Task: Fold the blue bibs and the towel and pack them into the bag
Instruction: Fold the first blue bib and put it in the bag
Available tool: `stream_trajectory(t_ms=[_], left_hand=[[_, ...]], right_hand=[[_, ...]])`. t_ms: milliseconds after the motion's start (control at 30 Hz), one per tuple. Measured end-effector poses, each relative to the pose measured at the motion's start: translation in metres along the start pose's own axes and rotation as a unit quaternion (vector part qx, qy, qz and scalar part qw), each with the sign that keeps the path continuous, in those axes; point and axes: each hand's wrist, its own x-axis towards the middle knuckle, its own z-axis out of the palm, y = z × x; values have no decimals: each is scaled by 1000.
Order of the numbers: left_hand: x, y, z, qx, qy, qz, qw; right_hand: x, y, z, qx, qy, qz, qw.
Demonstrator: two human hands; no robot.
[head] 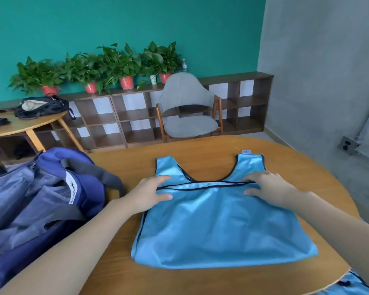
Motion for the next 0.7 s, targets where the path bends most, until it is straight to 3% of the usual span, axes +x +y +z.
stream_trajectory(t_ms=[167, 333, 467, 567, 700], left_hand=[[7, -10, 1, 4, 2, -31, 1000], [16, -20, -8, 3, -45, -65, 997], [24, -17, -16, 2, -65, -86, 994], [26, -13, -21, -21, -94, -95, 991], [17, -11, -23, -75, -61, -63, 993]], right_hand=[[7, 7, -8, 24, -4, 64, 998], [8, 21, -17, 37, -6, 87, 995], [5, 20, -17, 119, -12, 77, 990], [0, 17, -18, 135, 28, 45, 989], [-6, 16, -26, 197, 58, 58, 977]])
